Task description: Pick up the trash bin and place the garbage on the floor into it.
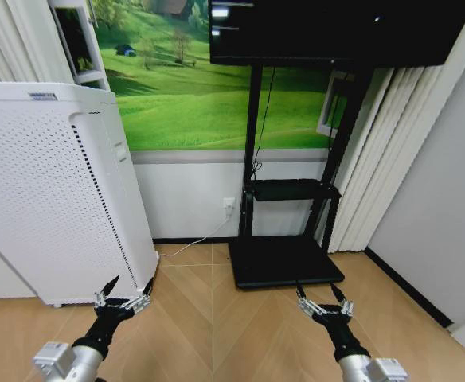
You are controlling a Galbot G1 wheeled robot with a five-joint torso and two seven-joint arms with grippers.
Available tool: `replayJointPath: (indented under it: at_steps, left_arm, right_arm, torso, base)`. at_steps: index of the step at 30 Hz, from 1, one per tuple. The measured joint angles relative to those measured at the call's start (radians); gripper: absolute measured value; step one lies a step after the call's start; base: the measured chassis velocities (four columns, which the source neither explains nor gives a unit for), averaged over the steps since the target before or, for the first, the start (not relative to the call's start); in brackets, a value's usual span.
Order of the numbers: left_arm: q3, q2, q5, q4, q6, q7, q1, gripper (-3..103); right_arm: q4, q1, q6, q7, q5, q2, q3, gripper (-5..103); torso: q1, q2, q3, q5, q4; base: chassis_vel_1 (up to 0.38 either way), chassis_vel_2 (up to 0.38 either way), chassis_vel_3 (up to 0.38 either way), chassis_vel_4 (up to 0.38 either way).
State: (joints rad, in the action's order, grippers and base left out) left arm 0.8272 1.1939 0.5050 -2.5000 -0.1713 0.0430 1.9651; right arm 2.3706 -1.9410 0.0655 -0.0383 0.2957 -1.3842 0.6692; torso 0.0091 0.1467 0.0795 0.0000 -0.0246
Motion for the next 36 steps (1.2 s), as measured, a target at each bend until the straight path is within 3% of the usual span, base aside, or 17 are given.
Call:
replayJointPath:
  at_steps: [36]
  left_arm:
    - [0.0, 0.0, 0.0, 0.0, 0.0, 0.0, 0.0, 100]
  right_arm:
    - [0.0, 0.0, 0.0, 0.0, 0.0, 0.0, 0.0, 100]
  torso:
    - [0.043, 0.151, 0.108, 0.0, 0.0]
  base:
    - [0.0, 0.0, 0.0, 0.0]
